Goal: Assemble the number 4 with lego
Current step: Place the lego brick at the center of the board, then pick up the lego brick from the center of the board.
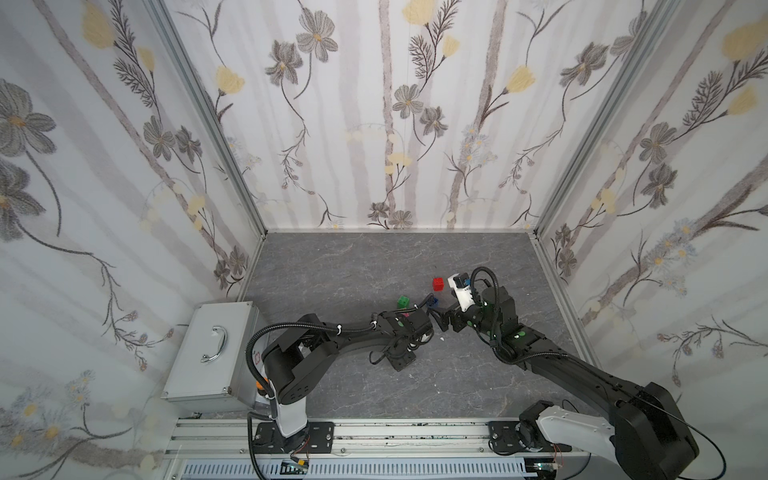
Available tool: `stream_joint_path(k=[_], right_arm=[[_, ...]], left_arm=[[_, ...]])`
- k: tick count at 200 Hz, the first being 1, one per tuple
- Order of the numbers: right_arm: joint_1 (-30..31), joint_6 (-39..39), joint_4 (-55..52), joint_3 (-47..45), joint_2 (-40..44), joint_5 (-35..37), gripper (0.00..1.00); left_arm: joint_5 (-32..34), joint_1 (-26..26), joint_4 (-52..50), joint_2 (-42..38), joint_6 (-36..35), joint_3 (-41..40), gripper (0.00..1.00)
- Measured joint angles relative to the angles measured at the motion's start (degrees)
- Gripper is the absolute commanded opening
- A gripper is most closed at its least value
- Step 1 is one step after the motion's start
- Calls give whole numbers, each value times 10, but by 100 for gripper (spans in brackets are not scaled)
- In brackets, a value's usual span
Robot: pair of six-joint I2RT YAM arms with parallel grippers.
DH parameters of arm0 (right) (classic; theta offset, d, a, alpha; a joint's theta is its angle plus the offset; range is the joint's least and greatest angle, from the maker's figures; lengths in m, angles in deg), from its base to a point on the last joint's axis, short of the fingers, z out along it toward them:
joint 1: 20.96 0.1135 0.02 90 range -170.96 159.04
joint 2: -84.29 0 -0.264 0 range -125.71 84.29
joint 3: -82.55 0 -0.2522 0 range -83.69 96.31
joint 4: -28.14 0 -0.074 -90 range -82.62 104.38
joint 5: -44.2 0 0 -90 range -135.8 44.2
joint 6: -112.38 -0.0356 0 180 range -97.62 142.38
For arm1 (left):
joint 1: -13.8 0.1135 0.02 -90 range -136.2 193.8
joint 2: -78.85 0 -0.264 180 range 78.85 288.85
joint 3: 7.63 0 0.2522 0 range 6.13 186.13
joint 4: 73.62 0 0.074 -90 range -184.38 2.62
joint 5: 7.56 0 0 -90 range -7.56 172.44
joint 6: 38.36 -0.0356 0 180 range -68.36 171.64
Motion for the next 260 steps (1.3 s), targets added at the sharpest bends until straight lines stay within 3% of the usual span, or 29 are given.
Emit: stream_joint_path(k=[21,38,112,165,198,260], right_arm=[[0,0,0,-7,7,3,100],[0,-1,0,-11,15,3,100],[0,-2,3,-14,16,5,100],[0,4,0,11,9,5,100],[0,4,-1,14,7,10,100],[0,2,-4,21,1,18,100]], left_arm=[[12,-13,4,8,-8,14,75],[26,-10,13,-14,-4,-5,84],[-7,23,153,-204,126,-207,78],[-37,17,299,-200,154,-287,76],[-35,-1,426,-225,125,-365,75],[-26,-3,502,-197,84,-379,68]])
